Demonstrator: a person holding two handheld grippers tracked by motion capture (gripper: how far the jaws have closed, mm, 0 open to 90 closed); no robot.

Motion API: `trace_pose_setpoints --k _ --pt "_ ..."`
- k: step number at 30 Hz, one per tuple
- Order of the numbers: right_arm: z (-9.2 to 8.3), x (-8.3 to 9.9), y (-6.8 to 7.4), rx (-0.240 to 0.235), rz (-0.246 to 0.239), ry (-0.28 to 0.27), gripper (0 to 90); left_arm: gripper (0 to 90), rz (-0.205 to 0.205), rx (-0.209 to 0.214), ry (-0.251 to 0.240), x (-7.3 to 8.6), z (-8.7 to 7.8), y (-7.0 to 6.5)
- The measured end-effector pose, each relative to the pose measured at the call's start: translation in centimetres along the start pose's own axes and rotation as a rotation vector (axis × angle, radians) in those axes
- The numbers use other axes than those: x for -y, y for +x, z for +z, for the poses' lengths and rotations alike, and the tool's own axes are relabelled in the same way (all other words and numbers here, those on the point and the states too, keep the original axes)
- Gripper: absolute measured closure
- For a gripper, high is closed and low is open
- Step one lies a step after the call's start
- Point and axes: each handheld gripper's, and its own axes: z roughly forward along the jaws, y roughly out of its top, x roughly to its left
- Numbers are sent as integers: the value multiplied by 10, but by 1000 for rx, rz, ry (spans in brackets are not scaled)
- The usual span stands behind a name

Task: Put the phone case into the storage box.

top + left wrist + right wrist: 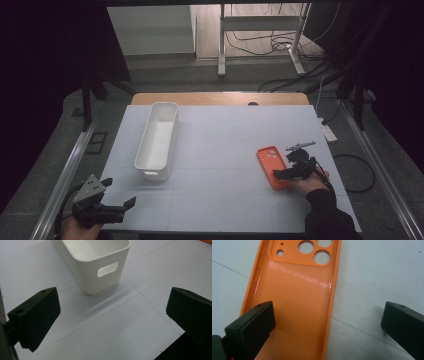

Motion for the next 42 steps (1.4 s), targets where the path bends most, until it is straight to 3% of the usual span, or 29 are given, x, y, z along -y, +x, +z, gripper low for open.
trace_pose_setpoints --k 2,5,7,8,10,12,13,14,16,19,27,37,42 --pt "-1 -1 0 1 2 7 34 3 -1 -1 -2 0 0 0" --pt "-7 -3 -4 -8 10 1 254 3 -2 1 -1 0 0 1" --pt "-10 -4 -6 -21 14 1 349 3 -2 0 -2 0 -1 0" --pt "-10 -4 -6 -21 14 1 349 3 -2 0 -2 0 -1 0" --pt "-12 -6 -9 -35 16 12 500 2 -1 1 -3 0 -1 1" --pt "-13 -7 -10 -49 23 21 584 2 -2 1 -2 0 -1 1" --pt "-13 -7 -10 -49 23 21 584 2 -2 1 -2 0 -1 1" --pt "-13 -9 -12 -71 33 32 667 2 -2 1 -2 0 -1 0" --pt "-13 -10 -13 -85 37 39 749 2 -2 0 0 0 0 0" --pt "-13 -10 -13 -108 62 48 809 2 -3 0 1 0 0 0" --pt "-14 -12 -14 -90 131 77 877 2 3 -5 9 0 0 0" --pt "-16 -14 -12 -75 127 77 888 9 -17 12 11 0 1 2" --pt "-21 -14 -9 -80 108 43 887 12 -38 25 11 0 0 5"
